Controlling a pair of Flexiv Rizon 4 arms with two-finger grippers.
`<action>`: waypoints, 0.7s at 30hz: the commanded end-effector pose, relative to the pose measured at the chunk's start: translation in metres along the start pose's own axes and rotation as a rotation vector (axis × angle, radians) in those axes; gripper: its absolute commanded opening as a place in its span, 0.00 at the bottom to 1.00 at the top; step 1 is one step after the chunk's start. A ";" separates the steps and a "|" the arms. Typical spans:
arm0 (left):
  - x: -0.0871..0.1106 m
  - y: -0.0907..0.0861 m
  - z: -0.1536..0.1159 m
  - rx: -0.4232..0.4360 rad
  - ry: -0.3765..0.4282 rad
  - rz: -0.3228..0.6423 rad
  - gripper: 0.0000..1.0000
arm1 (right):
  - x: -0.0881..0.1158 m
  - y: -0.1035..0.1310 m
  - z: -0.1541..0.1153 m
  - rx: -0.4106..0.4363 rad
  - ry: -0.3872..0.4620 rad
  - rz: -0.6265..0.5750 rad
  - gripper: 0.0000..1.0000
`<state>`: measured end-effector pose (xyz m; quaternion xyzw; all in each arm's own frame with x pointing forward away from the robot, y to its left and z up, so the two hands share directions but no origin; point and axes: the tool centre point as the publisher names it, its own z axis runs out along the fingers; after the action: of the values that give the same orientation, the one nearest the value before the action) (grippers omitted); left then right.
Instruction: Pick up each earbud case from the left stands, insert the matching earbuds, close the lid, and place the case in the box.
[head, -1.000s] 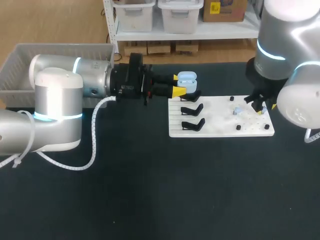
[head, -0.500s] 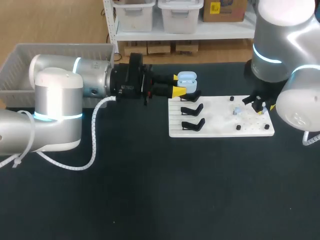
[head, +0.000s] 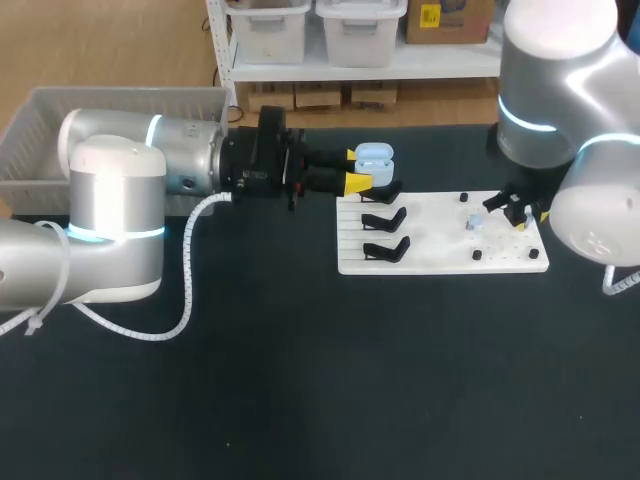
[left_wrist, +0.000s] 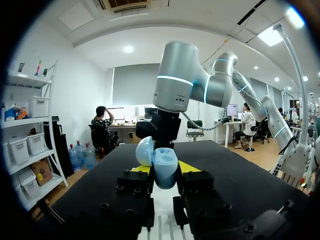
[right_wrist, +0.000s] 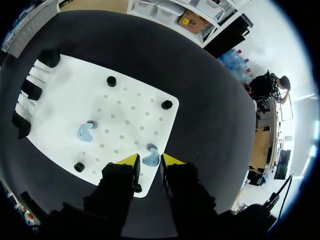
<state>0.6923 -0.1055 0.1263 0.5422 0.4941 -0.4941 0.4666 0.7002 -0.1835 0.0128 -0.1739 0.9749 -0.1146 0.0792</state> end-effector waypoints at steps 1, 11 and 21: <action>0.001 -0.002 0.000 -0.006 -0.002 0.003 0.00 | 0.002 0.000 0.001 0.008 -0.006 0.004 0.33; 0.001 -0.002 0.000 -0.006 -0.002 0.003 0.00 | 0.002 -0.001 0.004 0.024 -0.010 0.012 0.27; 0.001 -0.002 0.000 -0.006 -0.002 0.003 0.00 | 0.003 -0.004 0.003 0.045 -0.040 0.030 0.00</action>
<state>0.6923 -0.1056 0.1264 0.5422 0.4941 -0.4941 0.4666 0.7040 -0.1864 0.0102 -0.1603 0.9734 -0.1320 0.0966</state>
